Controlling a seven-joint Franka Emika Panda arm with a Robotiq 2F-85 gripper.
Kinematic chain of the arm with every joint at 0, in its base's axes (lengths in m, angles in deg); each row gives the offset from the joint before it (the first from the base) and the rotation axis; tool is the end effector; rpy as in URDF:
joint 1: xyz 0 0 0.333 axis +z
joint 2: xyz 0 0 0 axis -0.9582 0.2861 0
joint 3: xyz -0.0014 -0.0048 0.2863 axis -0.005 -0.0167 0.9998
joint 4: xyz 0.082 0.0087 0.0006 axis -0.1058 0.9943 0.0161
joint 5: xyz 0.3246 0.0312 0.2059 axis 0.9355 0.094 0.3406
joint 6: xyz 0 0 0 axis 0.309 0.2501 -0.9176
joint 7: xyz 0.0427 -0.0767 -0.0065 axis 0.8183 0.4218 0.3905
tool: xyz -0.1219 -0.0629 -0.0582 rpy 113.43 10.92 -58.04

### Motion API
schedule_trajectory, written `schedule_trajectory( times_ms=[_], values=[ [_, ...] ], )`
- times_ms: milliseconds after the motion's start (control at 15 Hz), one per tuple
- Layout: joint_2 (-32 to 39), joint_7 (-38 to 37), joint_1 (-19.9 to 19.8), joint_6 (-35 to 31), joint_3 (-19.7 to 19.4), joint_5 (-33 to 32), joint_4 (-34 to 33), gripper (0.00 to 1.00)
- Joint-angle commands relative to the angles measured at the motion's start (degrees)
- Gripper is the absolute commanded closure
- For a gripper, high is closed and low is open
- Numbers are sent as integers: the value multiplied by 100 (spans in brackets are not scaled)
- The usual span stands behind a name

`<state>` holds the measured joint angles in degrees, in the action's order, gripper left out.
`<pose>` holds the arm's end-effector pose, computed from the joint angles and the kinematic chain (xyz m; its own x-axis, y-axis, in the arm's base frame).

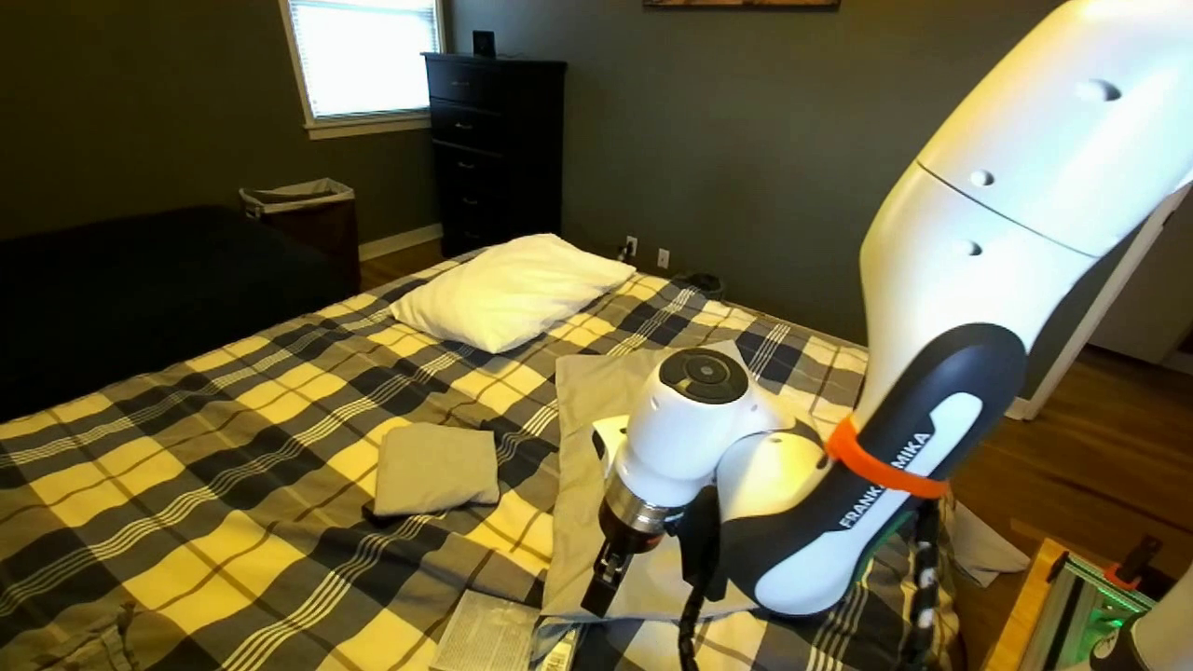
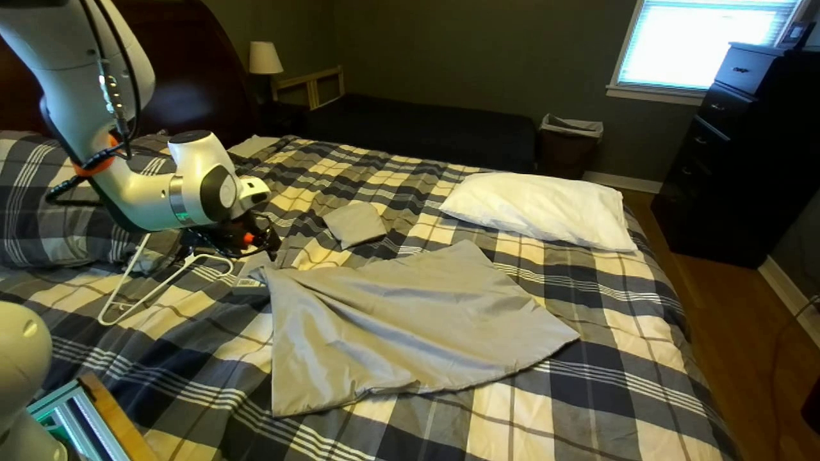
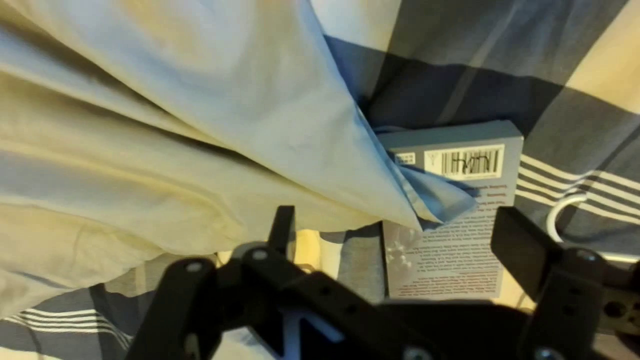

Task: Straighten the grey pillow case.

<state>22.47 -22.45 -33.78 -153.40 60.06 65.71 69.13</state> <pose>0.4165 0.2753 0.1139 0.8368 0.4987 0.2258 0.4991 -0.8645 0.0597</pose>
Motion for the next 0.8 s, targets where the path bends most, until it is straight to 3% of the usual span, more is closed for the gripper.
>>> schedule_trajectory(
  times_ms=[0,133,267,600,733],
  values=[
    [-702,-953,1221,10,-1433,-781,866,0],
    [-875,-1447,1787,381,-2239,-1287,1061,0],
    [-963,-1762,2069,765,-2821,-1799,1241,0],
    [-1081,-1700,1938,1697,-3080,-1782,1618,0],
    [-1103,-1646,1920,1736,-3163,-1888,1749,0]
  ],
)
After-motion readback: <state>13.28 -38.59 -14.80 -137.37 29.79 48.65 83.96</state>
